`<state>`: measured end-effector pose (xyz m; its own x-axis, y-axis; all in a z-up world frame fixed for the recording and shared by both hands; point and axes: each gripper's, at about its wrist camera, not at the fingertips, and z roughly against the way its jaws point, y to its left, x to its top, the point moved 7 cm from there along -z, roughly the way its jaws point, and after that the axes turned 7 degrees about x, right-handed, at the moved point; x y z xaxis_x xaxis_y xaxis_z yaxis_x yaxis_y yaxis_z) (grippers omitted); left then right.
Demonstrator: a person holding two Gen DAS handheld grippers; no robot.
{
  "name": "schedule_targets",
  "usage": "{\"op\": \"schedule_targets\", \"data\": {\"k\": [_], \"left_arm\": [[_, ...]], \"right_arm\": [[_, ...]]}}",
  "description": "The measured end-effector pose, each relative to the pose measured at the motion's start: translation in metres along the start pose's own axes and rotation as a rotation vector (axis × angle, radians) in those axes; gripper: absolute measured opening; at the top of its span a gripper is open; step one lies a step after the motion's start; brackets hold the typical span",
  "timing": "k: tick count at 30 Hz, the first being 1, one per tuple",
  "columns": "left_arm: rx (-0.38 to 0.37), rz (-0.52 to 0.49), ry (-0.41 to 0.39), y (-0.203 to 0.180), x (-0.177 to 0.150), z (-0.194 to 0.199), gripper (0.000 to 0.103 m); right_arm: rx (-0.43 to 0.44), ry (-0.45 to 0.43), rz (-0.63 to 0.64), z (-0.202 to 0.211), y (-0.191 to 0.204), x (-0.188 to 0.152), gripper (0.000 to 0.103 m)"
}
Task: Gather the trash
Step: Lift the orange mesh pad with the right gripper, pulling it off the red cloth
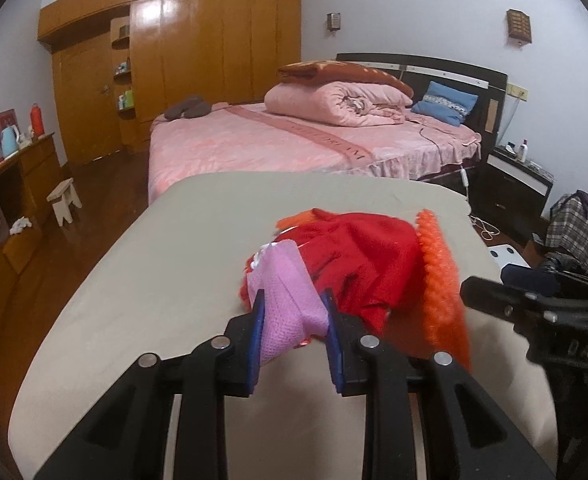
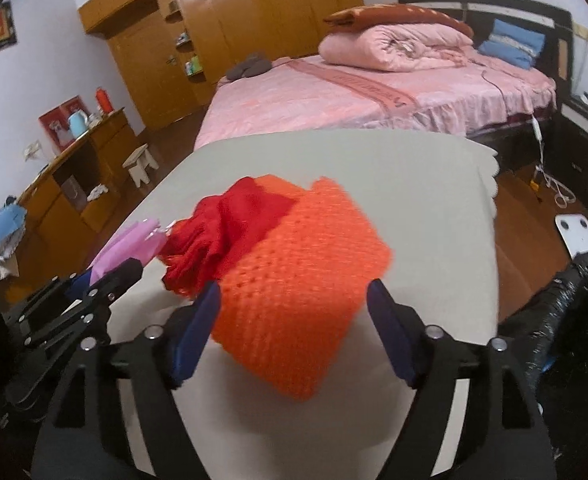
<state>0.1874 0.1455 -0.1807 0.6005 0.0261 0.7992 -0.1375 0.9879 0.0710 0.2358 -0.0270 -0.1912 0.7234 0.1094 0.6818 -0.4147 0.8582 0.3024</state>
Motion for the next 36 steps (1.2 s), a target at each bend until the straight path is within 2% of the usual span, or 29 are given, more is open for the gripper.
{"op": "schedule_targets", "data": {"k": [2, 6, 11, 15, 21, 23, 25, 26, 27, 28, 29, 31, 36], "left_arm": [[0.010, 0.003, -0.002, 0.005, -0.002, -0.001, 0.027], [0.022, 0.003, -0.003, 0.014, -0.002, -0.003, 0.027], [0.032, 0.013, -0.002, 0.022, -0.006, -0.002, 0.027], [0.029, 0.021, 0.003, 0.025, -0.007, -0.004, 0.027], [0.020, 0.021, 0.006, 0.022, -0.008, -0.004, 0.027], [0.018, 0.017, 0.007, 0.020, -0.009, -0.003, 0.027], [0.017, 0.014, 0.010, 0.020, -0.010, -0.004, 0.027], [0.016, 0.014, 0.011, 0.019, -0.010, -0.004, 0.027], [0.015, 0.012, 0.011, 0.018, -0.011, -0.003, 0.027], [0.014, 0.010, 0.010, 0.018, -0.010, -0.003, 0.027], [0.012, 0.007, 0.009, 0.016, -0.010, -0.002, 0.027], [0.007, 0.003, 0.005, 0.014, -0.008, 0.000, 0.027], [-0.018, -0.012, -0.007, -0.001, -0.005, 0.007, 0.027]], "right_arm": [[-0.004, 0.014, -0.002, -0.008, 0.004, -0.003, 0.085], [-0.017, 0.030, -0.020, -0.016, 0.011, -0.004, 0.086], [-0.034, 0.028, 0.021, -0.012, 0.028, -0.010, 0.089], [-0.122, 0.028, 0.086, -0.018, 0.032, -0.016, 0.091], [-0.180, 0.048, 0.046, -0.037, 0.012, -0.025, 0.090], [-0.173, 0.050, 0.036, -0.038, 0.006, -0.026, 0.077], [-0.143, 0.060, 0.025, -0.037, 0.002, -0.027, 0.056], [-0.123, 0.061, 0.020, -0.036, 0.001, -0.027, 0.050], [-0.088, 0.067, 0.016, -0.034, 0.001, -0.026, 0.034], [-0.076, 0.069, 0.017, -0.032, 0.001, -0.025, 0.023], [-0.067, 0.064, 0.020, -0.027, 0.001, -0.023, 0.018], [-0.053, 0.045, 0.028, -0.017, 0.002, -0.020, 0.014], [-0.026, 0.001, 0.029, 0.014, 0.001, -0.010, 0.013]]}}
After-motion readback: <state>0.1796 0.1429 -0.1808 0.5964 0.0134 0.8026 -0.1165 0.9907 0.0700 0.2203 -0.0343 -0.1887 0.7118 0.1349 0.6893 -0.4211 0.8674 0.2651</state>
